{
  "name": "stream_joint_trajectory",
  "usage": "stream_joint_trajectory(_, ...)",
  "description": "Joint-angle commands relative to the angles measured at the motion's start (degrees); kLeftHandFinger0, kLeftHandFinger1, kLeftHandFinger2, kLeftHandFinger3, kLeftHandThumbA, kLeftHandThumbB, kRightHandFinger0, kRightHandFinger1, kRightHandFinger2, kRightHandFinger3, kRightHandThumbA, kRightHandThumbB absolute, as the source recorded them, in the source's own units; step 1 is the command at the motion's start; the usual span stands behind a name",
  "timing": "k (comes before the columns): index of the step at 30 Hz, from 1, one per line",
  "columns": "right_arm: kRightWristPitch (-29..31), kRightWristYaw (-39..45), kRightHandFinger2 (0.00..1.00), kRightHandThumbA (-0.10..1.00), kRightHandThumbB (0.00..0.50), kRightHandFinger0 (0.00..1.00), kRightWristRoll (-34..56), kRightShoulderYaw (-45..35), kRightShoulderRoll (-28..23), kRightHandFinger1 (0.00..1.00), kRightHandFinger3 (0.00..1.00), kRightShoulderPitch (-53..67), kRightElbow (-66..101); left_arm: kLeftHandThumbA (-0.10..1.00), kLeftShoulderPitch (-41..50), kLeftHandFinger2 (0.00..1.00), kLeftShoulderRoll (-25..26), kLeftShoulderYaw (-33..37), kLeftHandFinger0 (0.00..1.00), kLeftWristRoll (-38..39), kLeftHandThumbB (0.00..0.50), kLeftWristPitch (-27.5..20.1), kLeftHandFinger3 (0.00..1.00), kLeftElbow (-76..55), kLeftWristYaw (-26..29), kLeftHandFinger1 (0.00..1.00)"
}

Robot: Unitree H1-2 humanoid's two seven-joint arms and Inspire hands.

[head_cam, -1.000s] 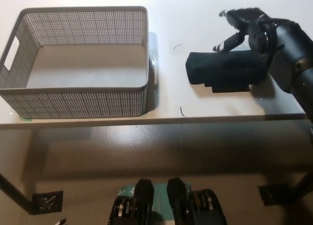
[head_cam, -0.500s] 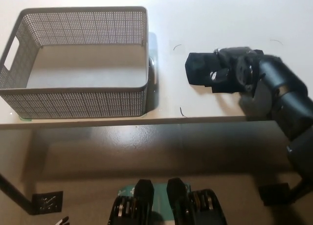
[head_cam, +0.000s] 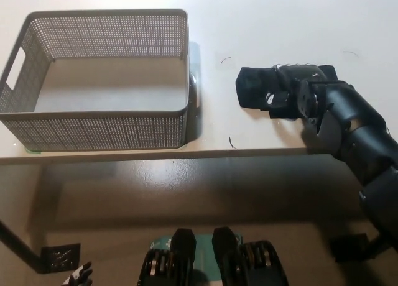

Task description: Use the right hand to pick up the pencil case on the right hand side and put it into a grey container on the left side

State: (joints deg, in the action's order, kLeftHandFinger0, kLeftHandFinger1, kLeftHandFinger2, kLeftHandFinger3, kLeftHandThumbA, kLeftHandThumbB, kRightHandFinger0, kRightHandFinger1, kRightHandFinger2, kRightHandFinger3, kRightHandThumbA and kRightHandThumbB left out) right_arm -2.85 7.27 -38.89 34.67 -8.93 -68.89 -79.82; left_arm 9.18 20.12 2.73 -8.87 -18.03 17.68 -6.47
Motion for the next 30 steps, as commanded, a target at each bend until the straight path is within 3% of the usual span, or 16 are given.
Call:
stream_joint_trajectory(1, 2.2, -2.4, 1.0, 0.45, 0.465, 1.0, 1.9, -1.2, 0.5, 1.0, 1.0, 2.7, -1.5, 1.0, -0.6, 1.0, 1.5, 0.2, 1.0, -1.0, 0.438, -0.7, 1.0, -1.4, -0.5, 1.0)
stream_joint_trajectory(2, 3.4, -6.3, 0.94, 0.37, 0.433, 0.7, 0.9, -0.6, 0.2, 0.8, 1.0, 3.0, -1.4, 1.0, -0.8, 1.0, 1.5, 0.1, 1.0, -1.1, 0.439, -1.0, 1.0, -1.2, -0.4, 1.0)
stream_joint_trajectory(3, 3.7, -8.1, 0.88, 0.35, 0.435, 0.59, 0.2, -0.1, 0.1, 0.72, 1.0, 3.1, -1.3, 1.0, -0.9, 1.0, 1.5, 0.1, 1.0, -1.2, 0.439, -0.9, 1.0, -1.2, -0.4, 1.0)
stream_joint_trajectory(4, 5.0, -13.9, 0.53, 0.02, 0.308, 0.26, -1.5, 1.2, -0.2, 0.39, 0.63, 3.5, -1.0, 1.0, -1.3, 1.0, 1.5, 0.1, 1.0, -1.2, 0.449, -1.0, 1.0, -1.2, -0.3, 1.0)
stream_joint_trajectory(5, 6.4, -17.0, 0.33, -0.08, 0.248, 0.05, -1.0, 0.7, -0.6, 0.14, 0.44, 3.6, -0.8, 1.0, -1.6, 1.0, 1.6, 0.1, 1.0, -1.2, 0.449, -0.7, 1.0, -1.1, -0.5, 1.0)
stream_joint_trajectory(6, 6.7, -17.7, 0.46, -0.1, 0.189, 0.0, -0.6, 0.2, -0.7, 0.16, 0.44, 3.5, -0.8, 1.0, -1.8, 1.0, 1.6, 0.1, 1.0, -1.5, 0.454, -0.4, 1.0, -1.2, -0.4, 1.0)
stream_joint_trajectory(7, 7.2, -18.7, 0.74, -0.1, 0.181, 0.0, 0.6, -1.0, -0.9, 0.34, 0.65, 3.2, -0.6, 1.0, -1.9, 1.0, 1.6, 0.1, 1.0, -2.1, 0.461, 0.5, 1.0, -1.6, -0.2, 1.0)
stream_joint_trajectory(8, 7.5, -19.2, 0.91, -0.1, 0.184, 0.04, 0.8, -1.2, -1.0, 0.48, 0.82, 3.1, -0.6, 1.0, -2.0, 1.0, 1.7, 0.1, 1.0, -2.3, 0.457, 0.4, 1.0, -1.7, -0.1, 1.0)
stream_joint_trajectory(9, 7.9, -20.1, 1.0, -0.1, 0.175, 0.11, 1.1, -1.5, -1.1, 0.6, 0.94, 3.0, -0.6, 1.0, -2.1, 1.0, 1.6, 0.1, 1.0, -2.5, 0.452, 0.0, 1.0, -1.6, 0.0, 1.0)
stream_joint_trajectory(12, 8.7, -21.9, 1.0, -0.1, 0.179, 0.14, 1.1, -1.7, -1.5, 0.68, 1.0, 2.6, -0.6, 1.0, -2.3, 1.0, 1.5, 0.0, 1.0, -2.1, 0.468, 0.7, 1.0, -2.0, -0.3, 1.0)
stream_joint_trajectory(18, 10.3, -24.6, 1.0, -0.1, 0.161, 0.06, 0.7, -1.8, -2.3, 0.59, 1.0, 2.2, -0.7, 1.0, -2.8, 1.0, 1.6, 0.1, 1.0, -3.0, 0.469, 1.5, 1.0, -2.3, -0.2, 1.0)
stream_joint_trajectory(20, 10.7, -25.2, 0.91, -0.1, 0.173, 0.02, 0.7, -1.8, -2.5, 0.53, 0.85, 2.1, -0.8, 1.0, -2.9, 1.0, 1.5, 0.1, 1.0, -3.1, 0.464, 1.5, 1.0, -2.3, -0.2, 1.0)
stream_joint_trajectory(21, 11.2, -25.8, 0.88, -0.1, 0.167, 0.01, 0.7, -1.8, -2.6, 0.51, 0.82, 2.2, -0.8, 1.0, -2.9, 1.0, 1.5, 0.1, 1.0, -2.8, 0.458, 1.5, 1.0, -2.3, -0.5, 1.0)
stream_joint_trajectory(26, 11.5, -26.6, 0.87, -0.1, 0.15, 0.0, 0.9, -2.1, -2.8, 0.43, 0.83, 1.7, -1.0, 1.0, -3.4, 1.0, 1.5, -0.1, 1.0, -2.9, 0.472, 1.6, 1.0, -2.0, -0.3, 1.0)
stream_joint_trajectory(30, 11.6, -27.2, 0.81, -0.1, 0.168, 0.0, 0.9, -2.2, -2.9, 0.41, 0.81, 1.4, -1.1, 1.0, -3.5, 1.0, 1.5, -0.1, 1.0, -2.8, 0.454, 1.2, 1.0, -1.7, -0.3, 1.0)
